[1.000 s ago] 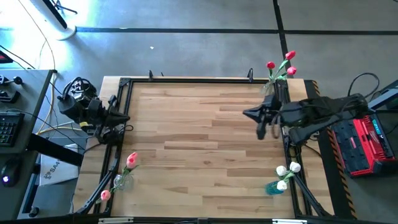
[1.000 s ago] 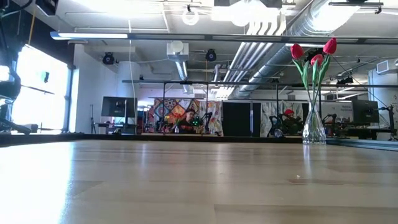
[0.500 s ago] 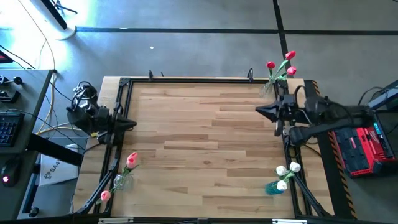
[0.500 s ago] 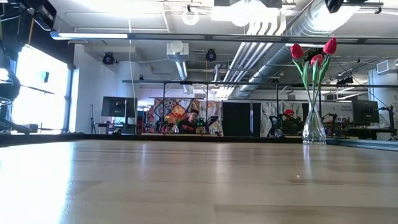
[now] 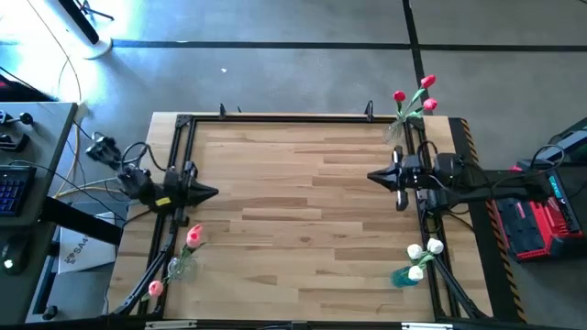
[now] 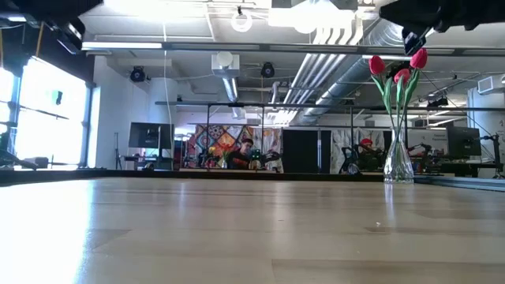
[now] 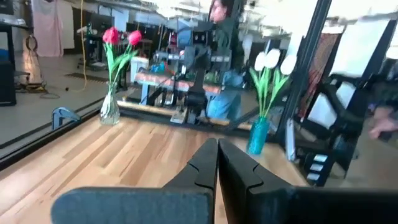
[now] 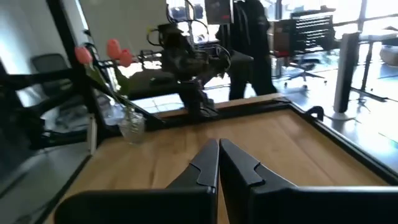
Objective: Sort flowers into vase by color
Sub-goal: Return to Home Position
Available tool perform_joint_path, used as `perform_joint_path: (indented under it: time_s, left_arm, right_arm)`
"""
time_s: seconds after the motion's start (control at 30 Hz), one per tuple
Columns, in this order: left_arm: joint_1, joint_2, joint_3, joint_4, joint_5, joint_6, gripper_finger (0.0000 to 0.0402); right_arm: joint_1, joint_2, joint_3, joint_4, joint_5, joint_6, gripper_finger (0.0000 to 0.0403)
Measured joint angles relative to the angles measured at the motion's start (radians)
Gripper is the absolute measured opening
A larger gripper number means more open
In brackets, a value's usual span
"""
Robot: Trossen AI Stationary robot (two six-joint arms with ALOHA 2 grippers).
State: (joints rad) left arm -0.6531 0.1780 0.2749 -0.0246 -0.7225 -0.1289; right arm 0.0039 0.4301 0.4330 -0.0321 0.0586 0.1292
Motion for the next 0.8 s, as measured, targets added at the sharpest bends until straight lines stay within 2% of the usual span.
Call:
perform_joint_path:
  time_s: [0.33,0.5,0.67,0.8]
  left_arm:
    - [0.402,0.104,-0.020,0.059,0.315,0.010,0.0000]
    - [0.581,0.105,-0.020,0.039,0.482,0.017,0.0000]
    - [0.708,0.105,-0.020,0.038,0.631,0.034,0.0000]
    - [0.740,0.105,-0.020,0.038,0.662,0.029,0.0000]
  right_arm:
    - [-0.075,-0.015,-0.057,0.079,-0.072,-0.006,0.0000]
    - [-0.114,-0.103,-0.057,0.052,-0.094,-0.047,0.0000]
    - [-0.143,-0.203,-0.057,-0.017,-0.096,-0.042,0.0000]
    - [-0.148,-0.232,-0.057,-0.085,-0.097,0.002,0.0000]
